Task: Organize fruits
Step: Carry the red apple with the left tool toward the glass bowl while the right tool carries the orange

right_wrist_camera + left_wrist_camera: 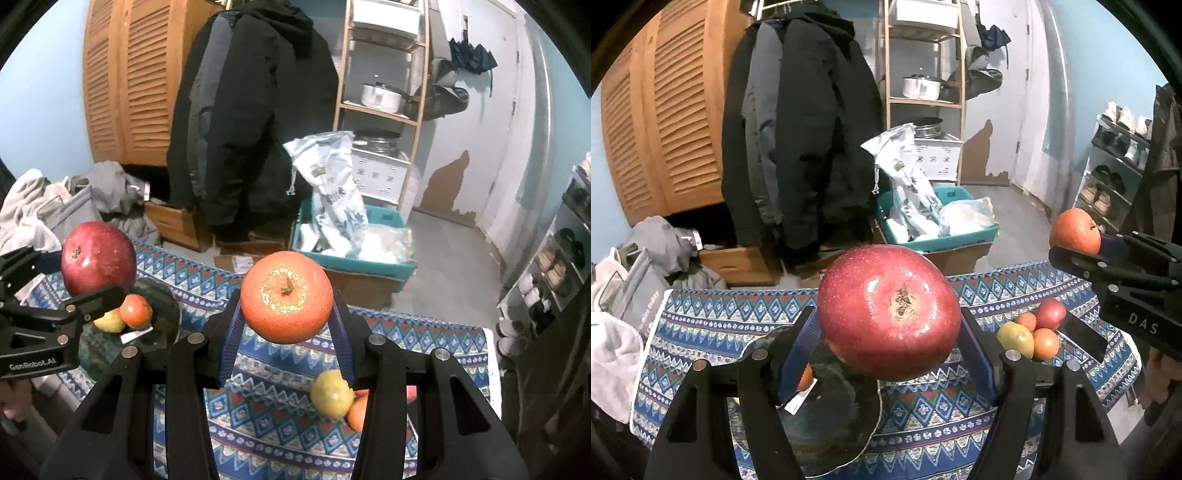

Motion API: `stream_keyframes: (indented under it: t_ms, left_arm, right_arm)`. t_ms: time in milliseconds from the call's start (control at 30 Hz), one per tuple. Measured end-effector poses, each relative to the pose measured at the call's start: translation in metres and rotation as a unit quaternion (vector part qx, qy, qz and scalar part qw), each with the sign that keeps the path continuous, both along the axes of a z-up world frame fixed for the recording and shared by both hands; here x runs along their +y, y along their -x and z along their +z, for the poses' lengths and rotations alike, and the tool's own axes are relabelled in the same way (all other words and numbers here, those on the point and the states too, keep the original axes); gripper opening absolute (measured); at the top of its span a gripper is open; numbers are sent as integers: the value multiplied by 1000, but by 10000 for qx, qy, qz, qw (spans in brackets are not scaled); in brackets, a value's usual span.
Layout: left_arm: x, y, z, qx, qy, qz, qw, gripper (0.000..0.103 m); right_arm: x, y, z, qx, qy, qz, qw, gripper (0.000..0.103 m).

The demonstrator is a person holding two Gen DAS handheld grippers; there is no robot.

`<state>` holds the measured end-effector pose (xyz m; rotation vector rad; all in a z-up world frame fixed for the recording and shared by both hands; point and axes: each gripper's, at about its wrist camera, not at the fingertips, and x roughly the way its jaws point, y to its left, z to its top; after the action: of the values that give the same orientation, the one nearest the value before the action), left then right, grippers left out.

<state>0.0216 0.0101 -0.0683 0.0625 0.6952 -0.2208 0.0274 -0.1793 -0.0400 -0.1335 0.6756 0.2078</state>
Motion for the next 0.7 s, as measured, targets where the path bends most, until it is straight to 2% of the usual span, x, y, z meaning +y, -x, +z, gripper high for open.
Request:
stream_keyframes:
  t_ms: [700]
  left_arm:
    - [59,-4,-21,279,-29,600,9978,75]
  right_arm:
    - [73,-30,-15,353,-57,567,9978,44]
